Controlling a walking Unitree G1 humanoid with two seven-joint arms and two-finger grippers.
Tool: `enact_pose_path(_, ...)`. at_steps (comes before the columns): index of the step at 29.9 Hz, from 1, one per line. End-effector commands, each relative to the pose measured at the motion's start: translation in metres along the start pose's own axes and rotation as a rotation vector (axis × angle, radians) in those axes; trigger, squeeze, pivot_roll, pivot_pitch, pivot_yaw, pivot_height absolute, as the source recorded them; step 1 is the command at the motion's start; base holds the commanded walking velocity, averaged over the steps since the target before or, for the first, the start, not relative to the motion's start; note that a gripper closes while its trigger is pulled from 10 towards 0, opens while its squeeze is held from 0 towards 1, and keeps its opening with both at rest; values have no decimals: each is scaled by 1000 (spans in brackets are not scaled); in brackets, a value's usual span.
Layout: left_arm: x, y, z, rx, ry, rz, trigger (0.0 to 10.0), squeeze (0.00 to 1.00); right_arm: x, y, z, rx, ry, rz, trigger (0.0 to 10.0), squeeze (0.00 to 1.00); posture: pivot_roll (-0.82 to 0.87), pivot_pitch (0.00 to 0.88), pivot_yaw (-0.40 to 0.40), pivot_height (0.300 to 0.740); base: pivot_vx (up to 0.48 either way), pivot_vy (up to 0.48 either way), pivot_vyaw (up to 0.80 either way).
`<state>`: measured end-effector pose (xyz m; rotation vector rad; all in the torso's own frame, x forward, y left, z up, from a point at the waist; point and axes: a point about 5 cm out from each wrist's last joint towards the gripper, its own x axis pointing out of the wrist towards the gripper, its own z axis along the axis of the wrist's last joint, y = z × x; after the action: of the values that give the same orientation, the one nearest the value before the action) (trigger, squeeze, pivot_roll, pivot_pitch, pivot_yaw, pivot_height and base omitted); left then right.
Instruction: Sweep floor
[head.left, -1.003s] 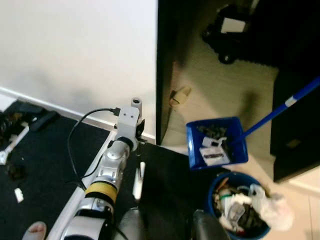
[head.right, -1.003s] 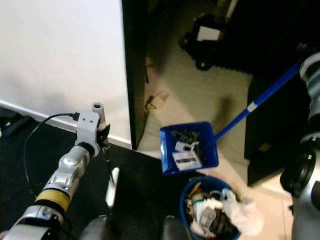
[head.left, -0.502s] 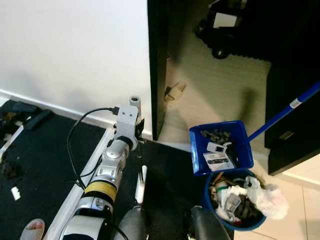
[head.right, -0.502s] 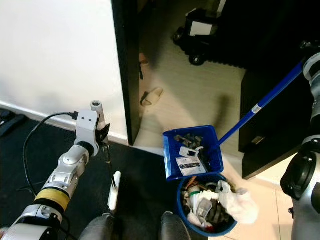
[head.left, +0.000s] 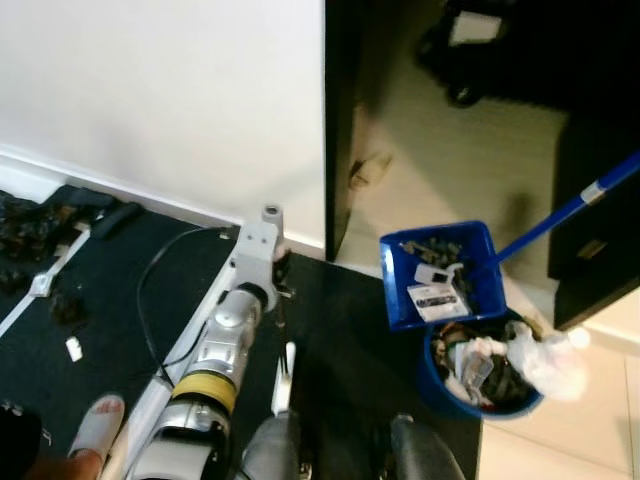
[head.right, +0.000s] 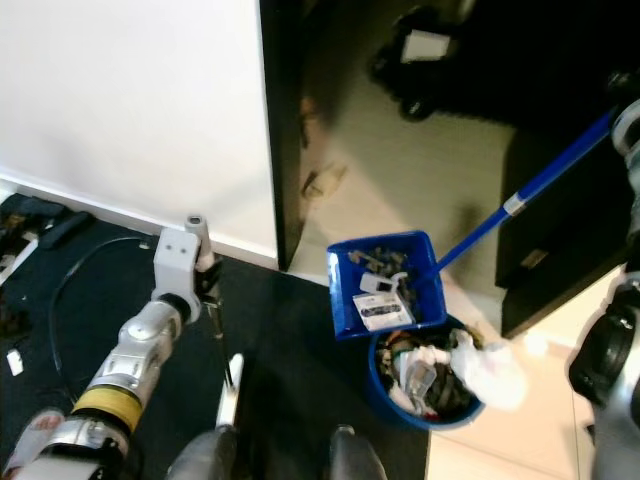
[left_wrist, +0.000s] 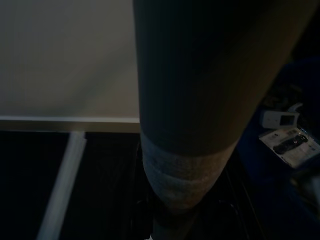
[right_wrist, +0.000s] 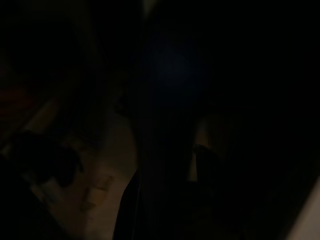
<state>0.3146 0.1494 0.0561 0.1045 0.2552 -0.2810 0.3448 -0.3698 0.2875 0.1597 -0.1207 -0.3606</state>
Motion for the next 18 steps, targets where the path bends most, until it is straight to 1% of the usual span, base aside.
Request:
enact_pose_path(1,-1,2,-2,-7,11,5,10000,0,0,2,7,-8,-22,0,10000,0,13,21,-55,740,0,0,0)
enact_pose_path(3,-1,2,-2,-1,19,-3,10000,0,0,1,8,-9,-27,-4,10000,0,13,21,-55,740,0,0,0)
enact_pose_path(6,-1,2,-2,11,28,-6,10000,0,0,0,11,-10,-37,-10,10000,0,10,26,-55,740,0,-480,0)
enact_pose_path(18,-1,2,-2,13,37,-3,10000,0,-1,-2,15,-12,-66,-32,10000,0,10,31,-56,740,0,-480,0)
